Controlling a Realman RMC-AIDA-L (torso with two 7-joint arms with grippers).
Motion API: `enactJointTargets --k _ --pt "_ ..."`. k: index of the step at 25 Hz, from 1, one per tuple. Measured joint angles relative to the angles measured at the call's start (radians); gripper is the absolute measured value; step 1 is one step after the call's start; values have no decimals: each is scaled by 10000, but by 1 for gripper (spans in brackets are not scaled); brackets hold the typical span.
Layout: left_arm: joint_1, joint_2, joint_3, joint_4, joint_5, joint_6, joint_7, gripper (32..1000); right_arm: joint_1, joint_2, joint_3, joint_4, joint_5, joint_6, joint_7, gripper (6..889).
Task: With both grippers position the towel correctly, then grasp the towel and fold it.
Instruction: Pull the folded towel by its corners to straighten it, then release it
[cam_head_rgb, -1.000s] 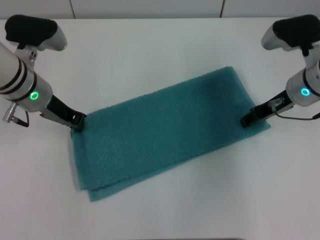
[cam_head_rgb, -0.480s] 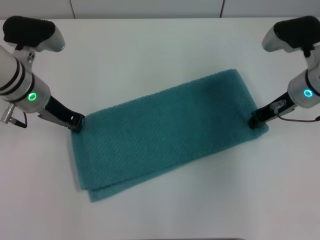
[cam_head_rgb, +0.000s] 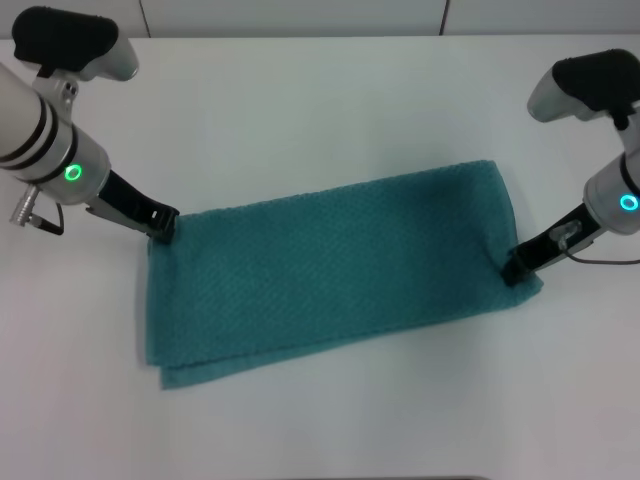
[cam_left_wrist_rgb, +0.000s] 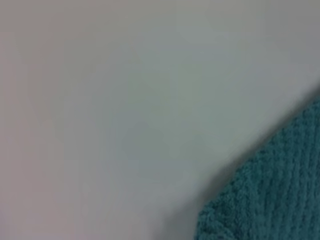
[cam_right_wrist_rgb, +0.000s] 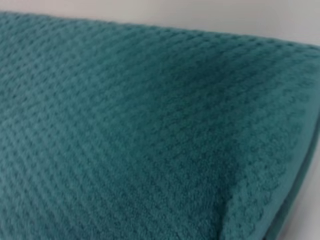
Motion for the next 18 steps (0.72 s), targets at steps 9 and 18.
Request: enactJointTargets --k 9,18 --pt "-206 -94 42 8 -271 -20 89 47 -354 51 10 -418 644 769 -301 121" --pt "-324 -93 77 16 -842 -35 349 47 -978 47 8 -1067 793 1420 -309 115"
